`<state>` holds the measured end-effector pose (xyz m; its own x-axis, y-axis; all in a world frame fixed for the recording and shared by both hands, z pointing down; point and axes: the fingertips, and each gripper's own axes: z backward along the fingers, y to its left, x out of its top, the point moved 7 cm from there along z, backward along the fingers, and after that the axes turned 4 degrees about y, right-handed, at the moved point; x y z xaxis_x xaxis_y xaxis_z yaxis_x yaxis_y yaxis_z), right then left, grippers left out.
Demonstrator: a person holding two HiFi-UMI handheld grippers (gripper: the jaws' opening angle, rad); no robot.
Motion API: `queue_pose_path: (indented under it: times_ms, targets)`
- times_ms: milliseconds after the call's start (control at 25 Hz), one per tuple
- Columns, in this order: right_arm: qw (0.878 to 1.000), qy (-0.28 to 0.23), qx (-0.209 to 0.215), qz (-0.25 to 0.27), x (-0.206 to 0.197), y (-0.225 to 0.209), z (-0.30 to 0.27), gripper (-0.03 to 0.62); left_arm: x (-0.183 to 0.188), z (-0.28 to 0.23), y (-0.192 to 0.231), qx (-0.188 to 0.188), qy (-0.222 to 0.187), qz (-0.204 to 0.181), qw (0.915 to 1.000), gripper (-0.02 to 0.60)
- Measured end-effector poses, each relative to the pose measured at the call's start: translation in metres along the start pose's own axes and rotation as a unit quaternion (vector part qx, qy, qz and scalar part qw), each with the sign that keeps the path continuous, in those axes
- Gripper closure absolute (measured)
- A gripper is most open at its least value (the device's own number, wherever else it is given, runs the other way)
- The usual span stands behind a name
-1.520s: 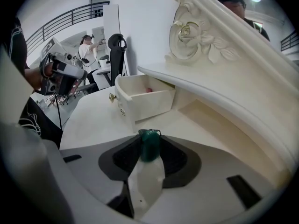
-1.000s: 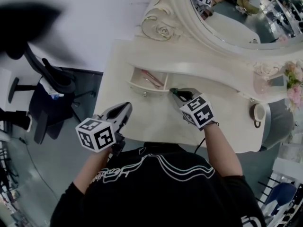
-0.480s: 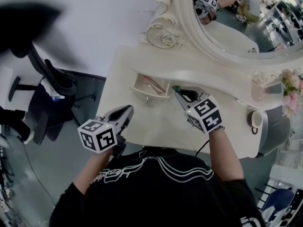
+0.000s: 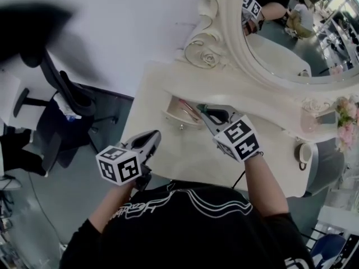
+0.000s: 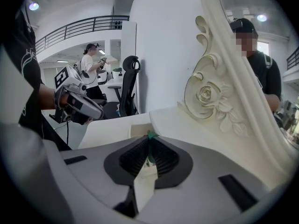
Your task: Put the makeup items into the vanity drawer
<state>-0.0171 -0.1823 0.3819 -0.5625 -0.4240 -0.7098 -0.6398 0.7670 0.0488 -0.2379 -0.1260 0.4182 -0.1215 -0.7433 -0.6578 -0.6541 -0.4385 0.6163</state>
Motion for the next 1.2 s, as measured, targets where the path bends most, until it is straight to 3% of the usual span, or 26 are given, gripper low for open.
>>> queue_pose_path:
  times_ms: [600,760,1200]
  targets:
    - [0.996,0.042,0.073,0.015,0.007,0.016,-0.065,0.543,0.001,0.017,0.031,0.028,-0.015,0.024,0.9992,0.560]
    - [0.995,0.053,0.089,0.012,0.005,0.017,-0.070,0.461,0.003,0.019,0.034,0.032,-0.019,0.027,0.9989,0.558]
    - [0.992,0.080,0.101,-0.002,0.001,0.016,-0.059,0.408,0.002,0.022,0.030,0.031,-0.030,0.028,0.9987,0.560]
